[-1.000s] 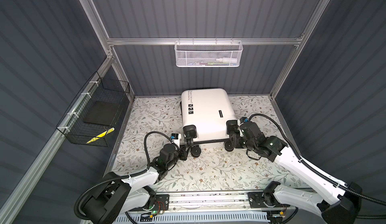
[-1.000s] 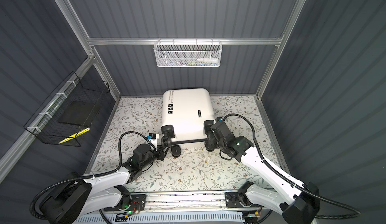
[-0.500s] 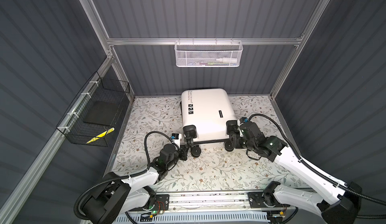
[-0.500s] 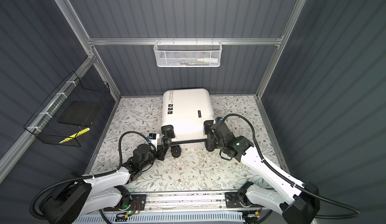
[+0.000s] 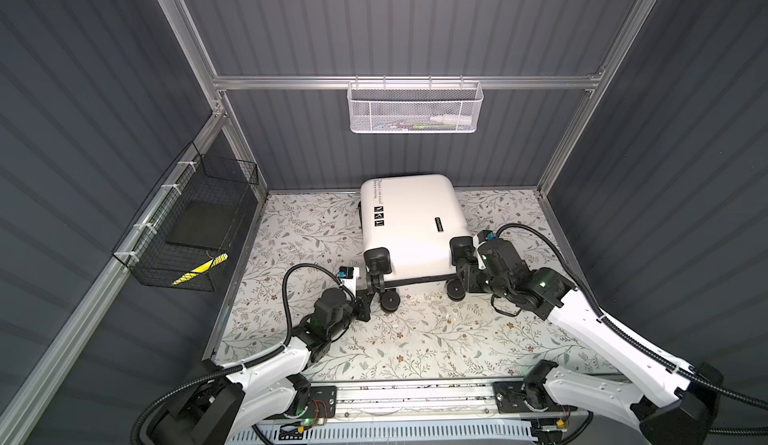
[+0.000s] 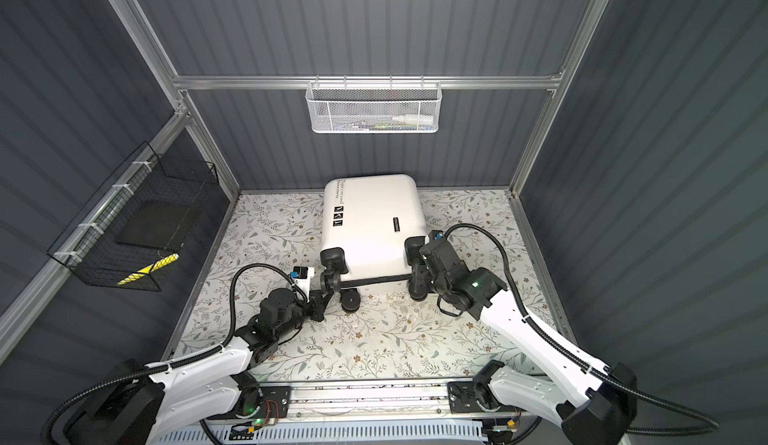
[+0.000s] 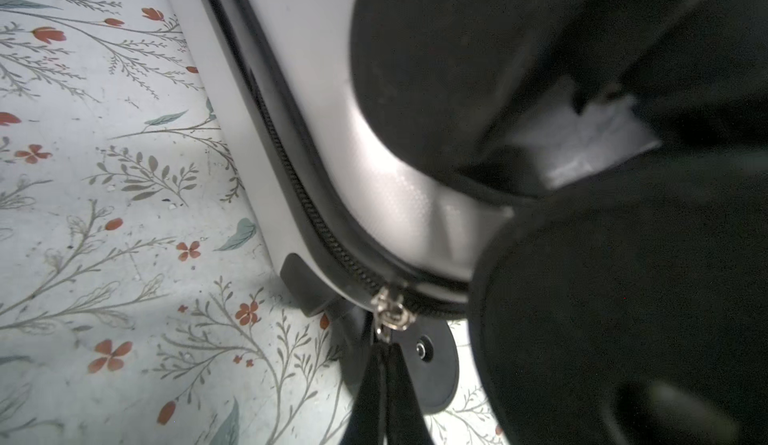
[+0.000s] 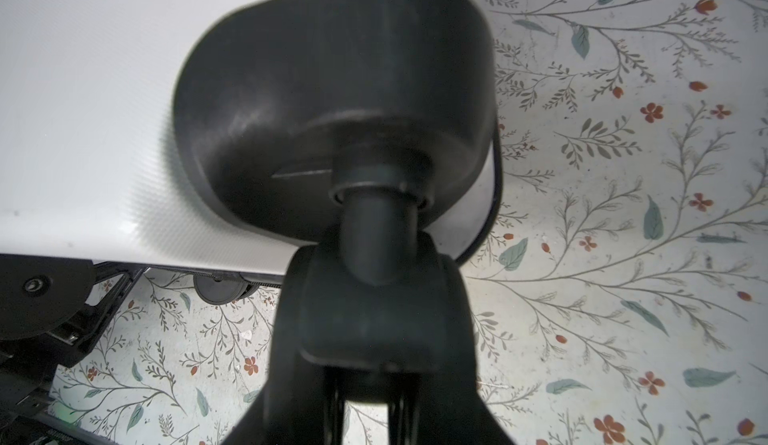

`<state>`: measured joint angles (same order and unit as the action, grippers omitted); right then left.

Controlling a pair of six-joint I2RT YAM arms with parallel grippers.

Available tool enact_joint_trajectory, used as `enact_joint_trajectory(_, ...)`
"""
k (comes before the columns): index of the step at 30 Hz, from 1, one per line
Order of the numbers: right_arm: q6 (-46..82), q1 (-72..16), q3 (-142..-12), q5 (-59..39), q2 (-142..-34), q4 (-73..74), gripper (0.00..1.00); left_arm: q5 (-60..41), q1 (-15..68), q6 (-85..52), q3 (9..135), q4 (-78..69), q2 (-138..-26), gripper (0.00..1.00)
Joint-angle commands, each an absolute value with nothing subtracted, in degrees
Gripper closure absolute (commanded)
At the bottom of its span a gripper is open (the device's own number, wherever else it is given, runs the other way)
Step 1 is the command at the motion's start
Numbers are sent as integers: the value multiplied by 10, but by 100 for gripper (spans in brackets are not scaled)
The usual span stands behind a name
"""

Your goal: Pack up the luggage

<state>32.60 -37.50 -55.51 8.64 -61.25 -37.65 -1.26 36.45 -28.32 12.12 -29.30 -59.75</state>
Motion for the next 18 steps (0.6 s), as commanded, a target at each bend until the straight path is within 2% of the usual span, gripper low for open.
enact_joint_trajectory(1,326,-375,-584,93,-602,-383,99,18,362,-266,113,-260,-568,100)
enact_joint_trajectory(18,332,-375,-599,92,-606,-383,100,4,362,-226,141,-151,-502,100)
